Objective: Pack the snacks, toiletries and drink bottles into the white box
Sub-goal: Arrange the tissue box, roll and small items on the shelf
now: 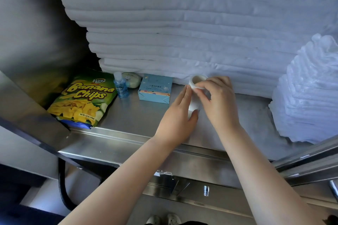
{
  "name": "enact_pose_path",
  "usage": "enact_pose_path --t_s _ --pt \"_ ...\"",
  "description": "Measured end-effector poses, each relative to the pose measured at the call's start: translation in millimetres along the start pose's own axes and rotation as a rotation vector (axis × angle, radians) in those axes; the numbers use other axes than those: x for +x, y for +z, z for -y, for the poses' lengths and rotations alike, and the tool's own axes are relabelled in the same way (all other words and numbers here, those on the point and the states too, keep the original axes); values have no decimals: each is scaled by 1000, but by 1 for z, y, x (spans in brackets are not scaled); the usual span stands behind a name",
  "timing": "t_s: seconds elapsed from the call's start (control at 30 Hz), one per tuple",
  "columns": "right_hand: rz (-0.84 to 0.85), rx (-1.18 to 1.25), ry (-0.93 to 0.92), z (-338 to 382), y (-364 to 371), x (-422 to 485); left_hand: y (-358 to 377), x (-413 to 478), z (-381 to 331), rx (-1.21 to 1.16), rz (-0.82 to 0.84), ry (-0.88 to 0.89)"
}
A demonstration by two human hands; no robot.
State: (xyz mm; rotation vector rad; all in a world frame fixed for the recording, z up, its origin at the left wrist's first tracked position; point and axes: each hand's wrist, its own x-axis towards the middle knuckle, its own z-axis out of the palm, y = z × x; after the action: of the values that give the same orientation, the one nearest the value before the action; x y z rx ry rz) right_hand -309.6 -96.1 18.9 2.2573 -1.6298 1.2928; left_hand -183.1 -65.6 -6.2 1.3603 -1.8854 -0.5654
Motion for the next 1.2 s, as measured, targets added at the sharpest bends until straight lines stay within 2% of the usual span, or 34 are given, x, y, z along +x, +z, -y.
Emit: enact_pose_path --t_s 0.4,0.53,0.67,0.77,0.87,1.0,1.2 --pt "161 174 -52 -7 36 44 0 10 18 -6 22 -21" --pt "151 241 -47 -13 33 42 4 7 23 17 39 29" --pt "61 314 -34 -15 29 28 4 4 24 58 78 38" --pt "9 301 126 -17 31 13 3 2 24 121 104 30" --pt "170 301 367 -16 41 5 5 -2 25 188 142 13" --pt "165 270 357 -13 49 6 7 -2 26 280 157 -3" --pt "205 277 388 -13 48 0 9 -2 30 275 136 -43"
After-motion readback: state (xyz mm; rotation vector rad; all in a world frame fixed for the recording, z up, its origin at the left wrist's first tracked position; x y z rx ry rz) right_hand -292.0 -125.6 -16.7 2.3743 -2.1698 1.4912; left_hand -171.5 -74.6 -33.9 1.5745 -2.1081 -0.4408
